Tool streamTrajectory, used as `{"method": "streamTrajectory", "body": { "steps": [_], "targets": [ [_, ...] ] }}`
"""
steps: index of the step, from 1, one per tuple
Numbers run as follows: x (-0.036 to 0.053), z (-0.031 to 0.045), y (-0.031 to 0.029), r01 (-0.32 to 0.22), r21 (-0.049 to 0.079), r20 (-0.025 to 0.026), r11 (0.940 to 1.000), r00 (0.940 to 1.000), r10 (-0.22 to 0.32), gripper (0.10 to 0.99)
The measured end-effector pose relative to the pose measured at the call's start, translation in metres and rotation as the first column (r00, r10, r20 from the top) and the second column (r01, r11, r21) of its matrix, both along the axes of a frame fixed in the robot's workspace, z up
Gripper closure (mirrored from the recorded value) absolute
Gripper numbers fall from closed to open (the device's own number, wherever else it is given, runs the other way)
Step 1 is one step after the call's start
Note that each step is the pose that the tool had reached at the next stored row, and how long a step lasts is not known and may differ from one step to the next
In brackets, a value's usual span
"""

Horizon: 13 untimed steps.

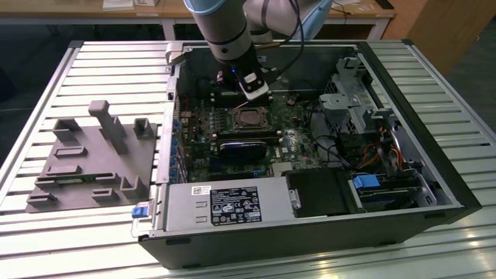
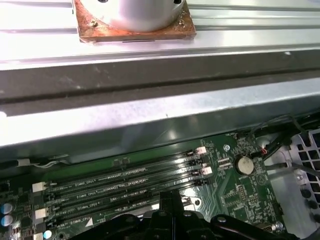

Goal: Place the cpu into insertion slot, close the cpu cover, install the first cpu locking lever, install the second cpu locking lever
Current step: 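Install the first cpu locking lever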

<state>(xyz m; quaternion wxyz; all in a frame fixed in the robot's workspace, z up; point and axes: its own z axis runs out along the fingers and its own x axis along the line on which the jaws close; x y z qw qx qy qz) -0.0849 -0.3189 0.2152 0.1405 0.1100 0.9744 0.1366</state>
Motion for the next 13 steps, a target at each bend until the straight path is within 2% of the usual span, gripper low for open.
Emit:
{"method": "streamTrajectory", "body": {
  "steps": [4, 9, 13],
  "targets": [
    [-0.0002, -0.0016, 0.0025, 0.000, -0.005, -0.0001, 1.0000, 1.0000, 0.000, 0.980],
    [-0.0003, -0.0051, 0.0040, 0.000, -0.025, 0.0000, 0.9997, 1.0000, 0.000, 0.980],
    [-0.0003, -0.0065, 0.0056, 0.000, -0.030, -0.0002, 0.9996, 1.0000, 0.000, 0.980]
  ]
}}
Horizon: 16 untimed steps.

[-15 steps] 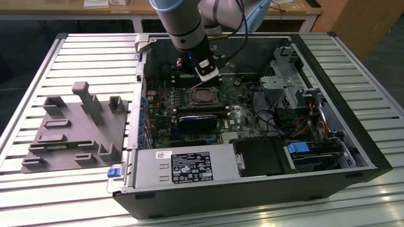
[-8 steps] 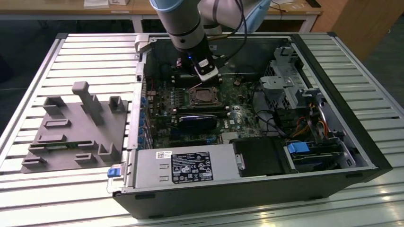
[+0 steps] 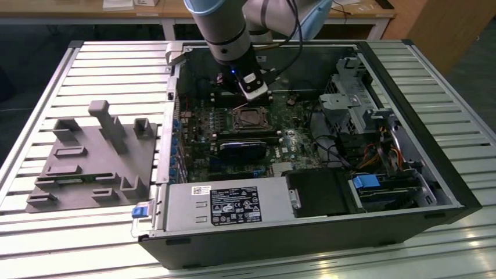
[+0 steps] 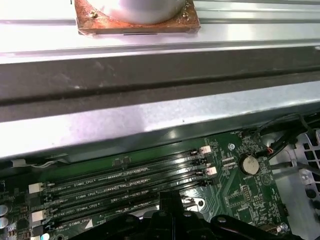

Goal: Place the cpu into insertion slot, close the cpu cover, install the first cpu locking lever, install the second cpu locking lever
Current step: 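Install the first cpu locking lever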

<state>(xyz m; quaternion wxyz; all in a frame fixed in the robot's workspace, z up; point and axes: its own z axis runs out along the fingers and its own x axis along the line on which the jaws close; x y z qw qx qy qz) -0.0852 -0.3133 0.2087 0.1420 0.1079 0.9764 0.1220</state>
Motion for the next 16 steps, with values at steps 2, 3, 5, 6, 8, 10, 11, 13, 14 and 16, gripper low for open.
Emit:
{"method": "streamTrajectory", "body": {
  "steps": [2, 3, 5, 6, 8, 10, 11, 13, 14, 16],
  "targets": [
    [0.0000, -0.0006, 0.0014, 0.000, -0.001, 0.0002, 1.0000, 1.0000, 0.000, 0.980],
    [0.0000, -0.0008, 0.0022, 0.000, -0.002, 0.0001, 1.0000, 1.0000, 0.000, 0.980],
    [0.0000, -0.0013, 0.0037, 0.000, -0.005, 0.0000, 1.0000, 1.0000, 0.000, 0.980],
    [0.0000, -0.0016, 0.0045, 0.000, -0.006, 0.0001, 1.0000, 1.0000, 0.000, 0.980],
    [0.0000, -0.0022, 0.0059, 0.000, -0.011, 0.0002, 0.9999, 1.0000, 0.000, 0.980],
    [0.0000, -0.0031, 0.0068, 0.001, -0.018, 0.0002, 0.9998, 1.0000, -0.001, 0.980],
    [0.0000, -0.0036, 0.0070, 0.001, -0.021, 0.0003, 0.9998, 1.0000, -0.001, 0.980],
    [0.0000, -0.0046, 0.0075, 0.002, -0.028, 0.0003, 0.9996, 1.0000, -0.002, 0.980],
    [0.0000, -0.0051, 0.0078, 0.003, -0.031, 0.0001, 0.9995, 1.0000, -0.003, 0.980],
    [0.0000, -0.0060, 0.0087, 0.004, -0.035, 0.0000, 0.9994, 1.0000, -0.004, 0.980]
  ]
}}
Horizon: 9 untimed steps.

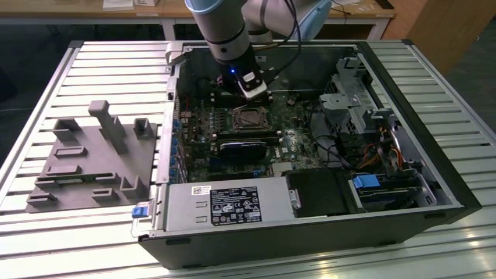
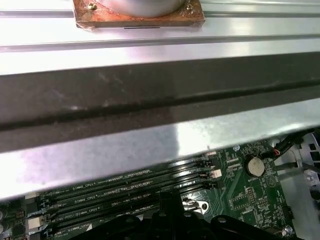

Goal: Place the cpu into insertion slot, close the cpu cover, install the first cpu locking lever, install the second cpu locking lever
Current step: 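Install the first cpu locking lever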

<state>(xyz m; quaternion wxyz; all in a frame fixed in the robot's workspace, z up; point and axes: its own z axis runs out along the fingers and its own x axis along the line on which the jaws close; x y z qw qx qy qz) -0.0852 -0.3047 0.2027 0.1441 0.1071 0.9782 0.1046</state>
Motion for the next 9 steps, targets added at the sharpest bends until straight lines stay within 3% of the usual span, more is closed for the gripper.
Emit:
{"method": "streamTrajectory", "body": {
  "steps": [9],
  "targets": [
    [0.0002, -0.0030, 0.0037, 0.024, -0.012, 0.0002, 0.9996, 0.9997, -0.024, 0.980]
  ]
}}
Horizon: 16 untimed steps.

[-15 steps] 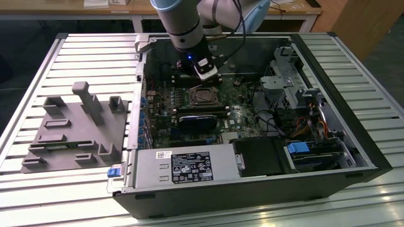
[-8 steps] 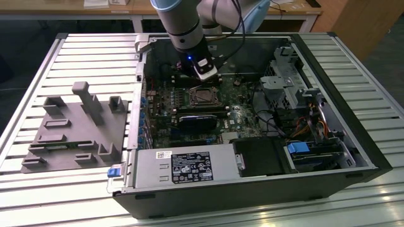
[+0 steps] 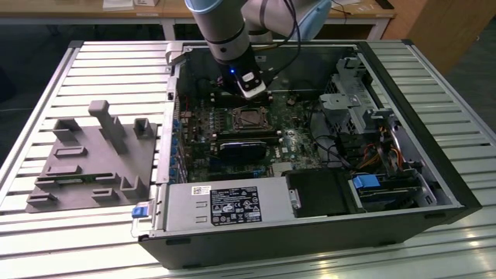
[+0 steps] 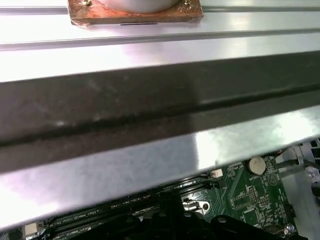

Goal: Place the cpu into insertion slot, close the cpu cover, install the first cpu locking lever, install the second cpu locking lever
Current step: 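Install the first cpu locking lever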

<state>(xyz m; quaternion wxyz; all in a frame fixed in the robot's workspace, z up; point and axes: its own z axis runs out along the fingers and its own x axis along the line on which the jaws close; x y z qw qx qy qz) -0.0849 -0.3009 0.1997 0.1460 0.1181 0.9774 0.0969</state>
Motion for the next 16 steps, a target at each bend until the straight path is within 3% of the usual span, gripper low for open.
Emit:
{"method": "streamTrajectory", "body": {
  "steps": [8, 16],
  "targets": [
    [0.0002, -0.0013, 0.0046, 0.035, -0.003, 0.0000, 0.9994, 0.9994, -0.035, 0.980],
    [0.0002, -0.0037, 0.0047, 0.089, -0.007, 0.0002, 0.9960, 0.9960, -0.089, 0.980]
  ]
}}
